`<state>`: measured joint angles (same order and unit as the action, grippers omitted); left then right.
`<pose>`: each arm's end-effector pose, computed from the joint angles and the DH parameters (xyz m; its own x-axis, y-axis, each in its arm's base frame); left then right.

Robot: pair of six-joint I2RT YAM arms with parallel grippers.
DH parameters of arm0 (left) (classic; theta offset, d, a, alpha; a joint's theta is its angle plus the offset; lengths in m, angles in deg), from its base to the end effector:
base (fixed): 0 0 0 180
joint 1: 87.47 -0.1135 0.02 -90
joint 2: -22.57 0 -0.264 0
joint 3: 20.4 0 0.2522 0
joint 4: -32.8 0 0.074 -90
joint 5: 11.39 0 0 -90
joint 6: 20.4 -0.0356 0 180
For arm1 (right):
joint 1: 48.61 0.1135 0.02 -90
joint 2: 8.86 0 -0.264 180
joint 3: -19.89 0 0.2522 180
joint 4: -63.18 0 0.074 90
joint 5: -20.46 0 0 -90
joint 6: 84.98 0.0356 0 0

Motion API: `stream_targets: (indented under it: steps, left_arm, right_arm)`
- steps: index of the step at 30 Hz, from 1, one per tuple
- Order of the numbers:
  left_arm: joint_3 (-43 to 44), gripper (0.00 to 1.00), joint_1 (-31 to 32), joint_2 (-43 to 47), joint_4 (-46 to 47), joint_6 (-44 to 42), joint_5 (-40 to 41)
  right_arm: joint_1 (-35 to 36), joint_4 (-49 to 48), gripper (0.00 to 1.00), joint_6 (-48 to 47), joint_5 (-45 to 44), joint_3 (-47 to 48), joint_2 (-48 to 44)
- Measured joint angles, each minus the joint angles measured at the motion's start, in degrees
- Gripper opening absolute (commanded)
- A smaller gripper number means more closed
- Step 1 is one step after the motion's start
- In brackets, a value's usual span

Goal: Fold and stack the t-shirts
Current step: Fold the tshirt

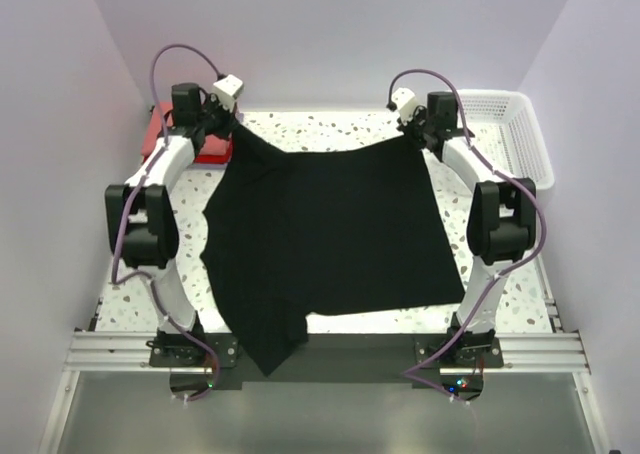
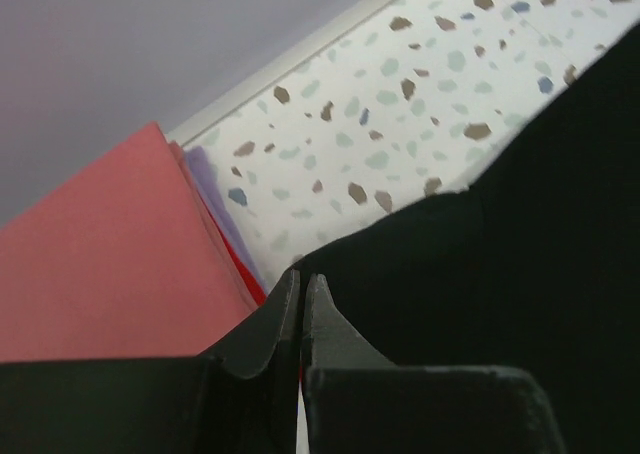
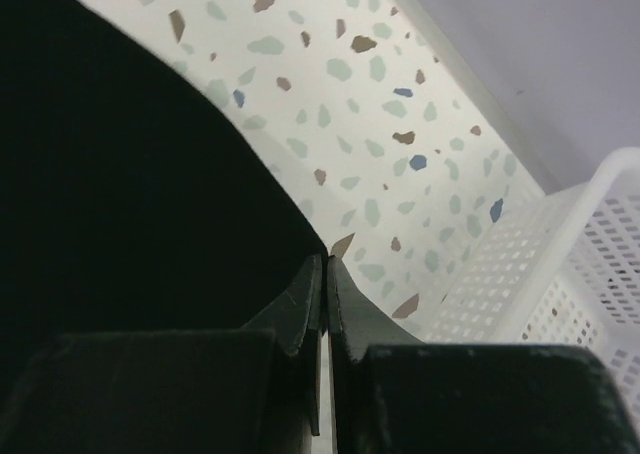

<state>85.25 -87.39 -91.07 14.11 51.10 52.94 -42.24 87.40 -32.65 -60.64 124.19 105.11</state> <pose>0.4704 -0.0161 0.2727 -0.3026 0.2864 -0.9091 0.5107 0.8540 0.0991 0.4630 0.0572 0.2515 -0.2937 -0.6403 -0.7098 -0.5264 0.7281 -0.4390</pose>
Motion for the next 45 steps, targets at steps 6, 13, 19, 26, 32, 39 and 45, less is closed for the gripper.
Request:
stream_targets:
  steps: [6, 13, 19, 26, 32, 39, 45]
  left_arm:
    - [-13.9, 0.00, 1.6, 17.1, -6.7, -4.7, 1.3]
    - [-26.0, 0.00, 4.1, 33.8, -15.8, -6.2, 2.3]
    - [-35.8, 0.00, 7.3, 44.4, -24.2, -6.8, 3.9]
    - [-44.8, 0.00, 9.7, 47.7, -29.4, -7.4, 6.2]
    - [-44.9, 0.00, 10.5, 40.2, -31.6, -9.4, 7.8]
    - [-43.0, 0.00, 10.5, 38.4, -33.7, -11.3, 9.4]
    - [-35.5, 0.00, 10.5, 38.4, -36.4, -12.6, 9.0]
  right_arm:
    - [-0.1, 4.6, 0.00, -2.9, 4.1, -5.6, -6.2]
    - [-1.4, 8.9, 0.00, -8.1, 8.6, -12.1, -15.9]
    - [-5.3, 11.5, 0.00, -13.3, 12.0, -16.8, -17.7]
    - [-6.4, 15.5, 0.00, -19.0, 13.8, -21.7, -16.7]
    - [-6.4, 16.3, 0.00, -22.9, 13.6, -22.9, -14.5]
    - [-6.4, 18.9, 0.00, -24.9, 13.3, -21.5, -12.2]
    - [-8.8, 22.7, 0.00, -27.2, 13.8, -15.3, -11.7]
